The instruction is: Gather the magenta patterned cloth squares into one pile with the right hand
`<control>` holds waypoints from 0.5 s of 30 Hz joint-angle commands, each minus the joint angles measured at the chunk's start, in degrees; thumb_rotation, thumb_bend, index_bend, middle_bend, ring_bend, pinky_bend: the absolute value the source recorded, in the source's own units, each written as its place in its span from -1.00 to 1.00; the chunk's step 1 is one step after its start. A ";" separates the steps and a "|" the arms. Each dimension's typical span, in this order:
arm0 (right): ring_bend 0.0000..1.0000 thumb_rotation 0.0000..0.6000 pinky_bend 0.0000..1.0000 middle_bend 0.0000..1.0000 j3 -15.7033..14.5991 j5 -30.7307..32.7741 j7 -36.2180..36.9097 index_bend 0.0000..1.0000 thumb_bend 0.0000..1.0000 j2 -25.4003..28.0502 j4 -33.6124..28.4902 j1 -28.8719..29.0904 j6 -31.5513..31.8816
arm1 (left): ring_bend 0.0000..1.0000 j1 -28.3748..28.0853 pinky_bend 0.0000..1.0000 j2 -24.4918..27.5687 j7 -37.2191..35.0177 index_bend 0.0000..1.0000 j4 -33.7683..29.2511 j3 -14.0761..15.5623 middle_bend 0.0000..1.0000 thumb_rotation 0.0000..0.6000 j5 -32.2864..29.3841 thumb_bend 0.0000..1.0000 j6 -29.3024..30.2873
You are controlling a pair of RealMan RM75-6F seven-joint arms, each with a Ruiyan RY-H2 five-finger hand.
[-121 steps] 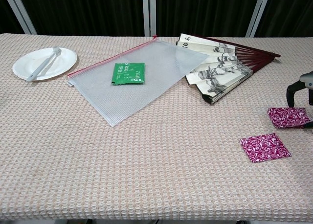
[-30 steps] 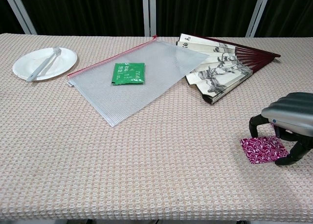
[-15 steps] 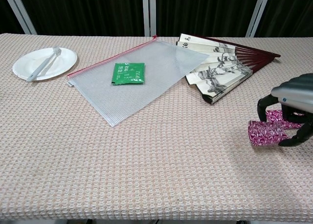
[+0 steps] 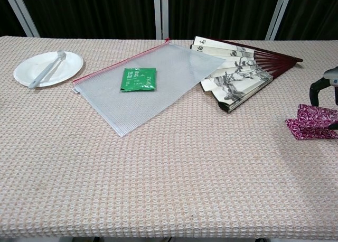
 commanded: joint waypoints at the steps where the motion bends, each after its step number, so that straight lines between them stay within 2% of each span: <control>1: 1.00 1.00 0.80 1.00 0.25 1.50 0.07 -0.16 -0.05 -1.35 2.27 0.38 -1.08 | -0.89 -0.07 -0.63 0.05 0.17 -0.82 -0.12 0.03 -0.79 0.20 0.06 -0.87 -0.09; 7: 1.00 1.00 0.80 1.00 0.37 3.04 0.19 -0.22 -0.05 -2.96 4.02 1.03 -2.49 | -0.89 -0.07 -0.63 0.07 0.48 -0.82 -0.33 0.06 -0.79 0.20 -0.08 -0.86 -0.17; 15: 1.00 1.00 0.80 1.00 -0.12 3.01 0.11 -0.24 -0.05 -2.82 3.34 1.40 -2.76 | -0.89 -0.27 -0.63 0.11 0.58 -0.82 -0.37 0.01 -0.79 0.20 0.11 -0.87 -0.20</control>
